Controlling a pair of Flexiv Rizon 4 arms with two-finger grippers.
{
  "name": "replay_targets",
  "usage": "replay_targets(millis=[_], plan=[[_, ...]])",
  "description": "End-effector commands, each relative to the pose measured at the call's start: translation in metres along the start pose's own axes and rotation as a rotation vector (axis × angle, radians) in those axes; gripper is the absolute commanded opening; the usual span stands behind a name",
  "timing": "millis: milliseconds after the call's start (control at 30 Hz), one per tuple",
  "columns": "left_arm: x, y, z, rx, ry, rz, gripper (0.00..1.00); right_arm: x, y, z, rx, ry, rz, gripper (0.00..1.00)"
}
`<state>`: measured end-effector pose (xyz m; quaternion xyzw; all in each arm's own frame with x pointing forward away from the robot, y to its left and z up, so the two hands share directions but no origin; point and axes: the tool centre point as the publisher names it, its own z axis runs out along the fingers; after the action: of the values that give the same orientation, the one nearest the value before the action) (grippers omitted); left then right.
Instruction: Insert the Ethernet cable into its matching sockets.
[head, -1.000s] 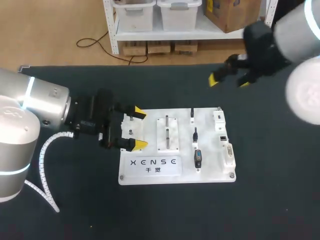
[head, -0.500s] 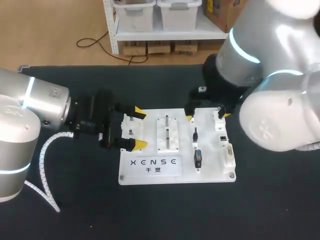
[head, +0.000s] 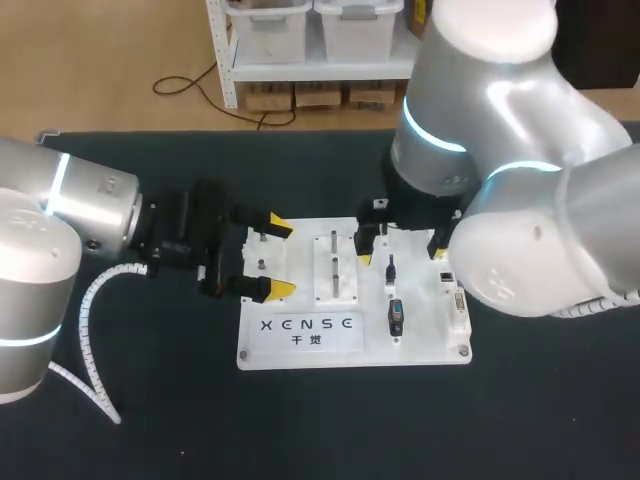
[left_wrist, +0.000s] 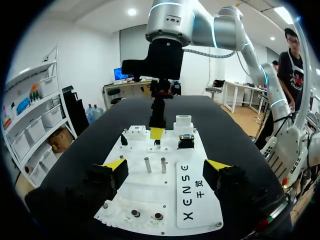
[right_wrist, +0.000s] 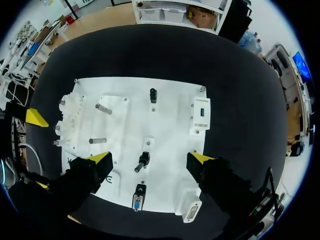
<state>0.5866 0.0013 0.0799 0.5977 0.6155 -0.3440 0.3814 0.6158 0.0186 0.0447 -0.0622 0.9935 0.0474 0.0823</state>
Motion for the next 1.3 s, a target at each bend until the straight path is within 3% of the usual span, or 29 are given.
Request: replay_targets(millis=[33,300,367,400,667,833,1000,1300], plan=[[0.002,-0.001,0.0,-0.004,-0.007,0.003,1.0,0.0,0.004,0.008,0.016,0.002,0.005,1.0],[0.002,-0.001,0.0,-0.004,-0.007,0.003,1.0,0.001,0.008,0.013,0.022,0.023,0.001,1.0],[0.002,-0.001,0.0,-0.004,-0.007,0.003,1.0,0.003,0.008,0.013,0.025,0.031,-0.004,0.64],[0.002,-0.001,0.0,-0.004,-0.007,0.003,1.0,0.004,0.008,0.014,0.027,0.034,-0.007,0.53],[0.002,-0.001,0.0,-0.004,-0.007,0.003,1.0,0.005,0.007,0.019,0.032,0.048,-0.008,0.28],[0.002,-0.001,0.0,-0.004,-0.007,0.003,1.0,0.005,0.007,0.021,0.034,0.054,-0.013,0.25],[0.002,-0.001,0.0,-0.004,-0.007,0.003,1.0,0.005,0.006,0.021,0.029,0.056,-0.016,0.0],[0.002,-0.001,0.0,-0.004,-0.007,0.003,1.0,0.002,0.008,0.009,0.016,0.051,-0.027,0.0]])
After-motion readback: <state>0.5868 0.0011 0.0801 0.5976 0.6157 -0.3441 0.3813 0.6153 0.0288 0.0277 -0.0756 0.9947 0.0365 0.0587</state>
